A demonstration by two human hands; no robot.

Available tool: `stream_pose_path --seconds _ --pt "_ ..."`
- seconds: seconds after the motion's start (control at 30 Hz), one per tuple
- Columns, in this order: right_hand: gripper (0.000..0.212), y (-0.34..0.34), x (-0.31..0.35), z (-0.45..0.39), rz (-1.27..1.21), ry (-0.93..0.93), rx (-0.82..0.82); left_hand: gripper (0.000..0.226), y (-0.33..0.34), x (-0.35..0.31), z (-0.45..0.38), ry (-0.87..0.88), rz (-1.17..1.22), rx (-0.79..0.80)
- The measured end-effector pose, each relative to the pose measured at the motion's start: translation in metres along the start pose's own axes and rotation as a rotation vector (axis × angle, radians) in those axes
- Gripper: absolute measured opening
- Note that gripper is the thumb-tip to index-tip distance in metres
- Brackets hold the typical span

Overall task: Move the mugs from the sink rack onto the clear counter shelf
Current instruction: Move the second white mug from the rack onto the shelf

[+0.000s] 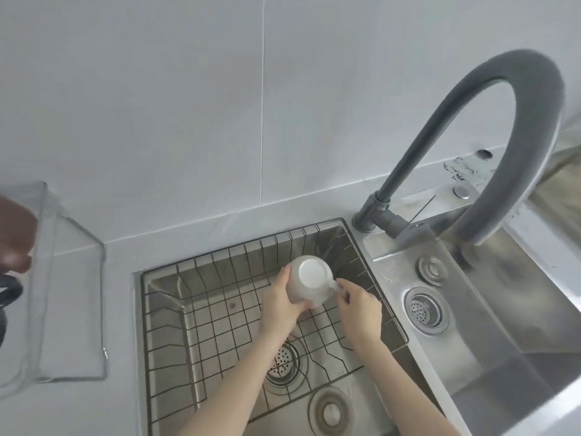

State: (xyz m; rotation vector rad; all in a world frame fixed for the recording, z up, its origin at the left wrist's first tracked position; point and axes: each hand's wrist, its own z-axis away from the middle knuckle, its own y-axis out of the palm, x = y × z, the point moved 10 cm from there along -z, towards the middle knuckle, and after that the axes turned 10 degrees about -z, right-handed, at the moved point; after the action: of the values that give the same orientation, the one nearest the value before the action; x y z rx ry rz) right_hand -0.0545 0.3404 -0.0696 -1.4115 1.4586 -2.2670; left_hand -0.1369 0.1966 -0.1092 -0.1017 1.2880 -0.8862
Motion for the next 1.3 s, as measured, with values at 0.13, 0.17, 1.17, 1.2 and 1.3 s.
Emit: stream_pose_path --seconds 0.13,0.17,1.17,1.2,1.3 --pt "0.017 -0.002 0.012 -0.005 -0.001 -0.054 0.046 0.091 -0.013 0.006 0.008 -0.031 -0.038 -0.016" --pt "0.014 -0.004 0.018 -0.005 0.012 -0.073 0.061 0.091 -0.017 0.005 0.010 -0.040 -0.050 -0.013" --pt "0.018 0.102 0.470 0.270 -0.440 -0.945 0.276 0.057 -0.505 0.108 0.273 0.014 0.055 -0.623" --pt "0.019 0.114 0.472 0.273 -0.429 -0.941 0.279 0.049 -0.509 0.118 0.272 0.000 0.048 -0.616" --pt "0.021 0.142 0.472 0.279 -0.409 -0.922 0.273 0.050 -0.515 0.146 0.267 -0.022 0.059 -0.576"
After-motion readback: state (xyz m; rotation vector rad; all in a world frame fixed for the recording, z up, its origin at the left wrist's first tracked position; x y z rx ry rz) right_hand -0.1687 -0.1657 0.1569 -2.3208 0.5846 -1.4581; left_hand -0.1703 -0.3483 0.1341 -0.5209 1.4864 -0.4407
